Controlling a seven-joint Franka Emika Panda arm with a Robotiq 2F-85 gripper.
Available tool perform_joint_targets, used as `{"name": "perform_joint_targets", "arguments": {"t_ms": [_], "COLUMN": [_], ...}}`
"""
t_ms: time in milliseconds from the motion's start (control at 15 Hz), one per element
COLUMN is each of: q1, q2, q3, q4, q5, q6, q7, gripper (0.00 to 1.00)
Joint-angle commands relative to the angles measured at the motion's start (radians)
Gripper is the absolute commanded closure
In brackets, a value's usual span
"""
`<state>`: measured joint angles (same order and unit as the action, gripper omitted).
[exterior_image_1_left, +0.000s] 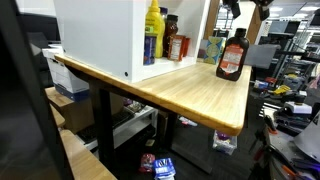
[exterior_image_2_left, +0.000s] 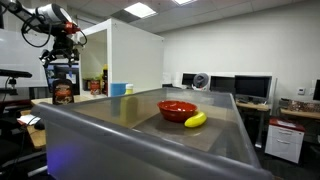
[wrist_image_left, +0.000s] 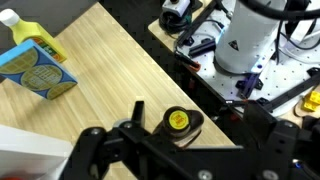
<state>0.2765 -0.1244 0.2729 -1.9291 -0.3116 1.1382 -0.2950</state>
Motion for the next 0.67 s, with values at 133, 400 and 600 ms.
{"name": "perform_joint_targets", "arguments": {"t_ms": [133, 400, 600], "q1": [-0.019, -0.027, -0.035], "q2": [-0.211, -0.331, -0.411], "q3": [-0.084, -0.145, -0.172], "q4": [-0.119, -0.191, -0.265], "q5": [0.143, 0.263, 0.347], "q6": [0.137, 0.225, 0.314], "q7": [-0.007, 0.034, 0.063], "gripper": [0.0, 0.0, 0.0]}}
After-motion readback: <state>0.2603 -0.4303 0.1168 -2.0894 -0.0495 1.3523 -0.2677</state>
